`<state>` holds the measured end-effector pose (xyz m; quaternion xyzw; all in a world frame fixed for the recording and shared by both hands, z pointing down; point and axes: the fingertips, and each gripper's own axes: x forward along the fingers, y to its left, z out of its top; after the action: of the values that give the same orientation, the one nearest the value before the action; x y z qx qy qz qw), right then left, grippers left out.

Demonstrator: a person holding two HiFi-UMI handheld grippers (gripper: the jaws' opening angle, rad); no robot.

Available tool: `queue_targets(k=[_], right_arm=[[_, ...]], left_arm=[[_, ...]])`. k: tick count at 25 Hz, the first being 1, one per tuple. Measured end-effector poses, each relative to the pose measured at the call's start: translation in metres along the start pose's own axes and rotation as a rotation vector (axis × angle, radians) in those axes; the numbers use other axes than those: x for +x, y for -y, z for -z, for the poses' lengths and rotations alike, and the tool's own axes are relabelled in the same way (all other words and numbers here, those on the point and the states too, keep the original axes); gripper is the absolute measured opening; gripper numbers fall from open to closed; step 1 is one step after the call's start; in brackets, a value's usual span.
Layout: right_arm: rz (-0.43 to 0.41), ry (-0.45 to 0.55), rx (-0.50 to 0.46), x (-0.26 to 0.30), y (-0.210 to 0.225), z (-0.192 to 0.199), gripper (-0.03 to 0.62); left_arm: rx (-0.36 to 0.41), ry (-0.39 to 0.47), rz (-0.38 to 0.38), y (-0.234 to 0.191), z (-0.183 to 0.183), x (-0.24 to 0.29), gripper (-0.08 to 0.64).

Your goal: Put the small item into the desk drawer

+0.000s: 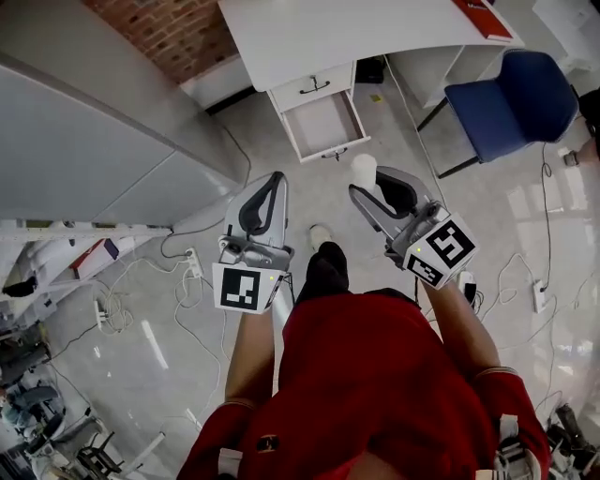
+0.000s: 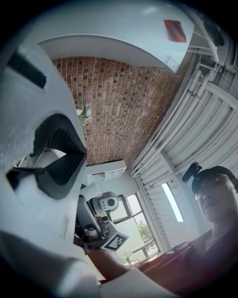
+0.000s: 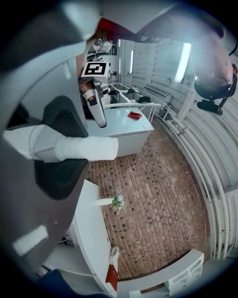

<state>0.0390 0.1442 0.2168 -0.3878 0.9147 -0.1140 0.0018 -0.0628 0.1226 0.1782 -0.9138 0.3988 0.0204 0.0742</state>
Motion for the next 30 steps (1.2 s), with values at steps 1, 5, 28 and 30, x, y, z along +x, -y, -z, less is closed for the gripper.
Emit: queue_targets(k=[1, 5, 28, 30], right_arm=[[0.001, -0.010, -0.001, 0.013, 0.009, 0.000, 0.149], [0.015, -0.051, 0.009, 0.062, 0.047, 0.007, 0.149], [-0.054, -0.308, -0.080, 0.209, 0.180, 0.102, 0.149], [-0.075, -0.332, -0.083, 0.222, 0.190, 0.115, 0.149]], left_arm=[[-0.009, -0.008, -0.002, -0.012, 0.005, 0.010, 0.006], [-0.033, -0.039, 0.008, -0.058, 0.028, 0.046, 0.006], [-0.100, -0.150, -0.070, -0.138, 0.154, 0.153, 0.006], [-0.098, -0.177, -0.091, -0.145, 0.171, 0.160, 0.006]])
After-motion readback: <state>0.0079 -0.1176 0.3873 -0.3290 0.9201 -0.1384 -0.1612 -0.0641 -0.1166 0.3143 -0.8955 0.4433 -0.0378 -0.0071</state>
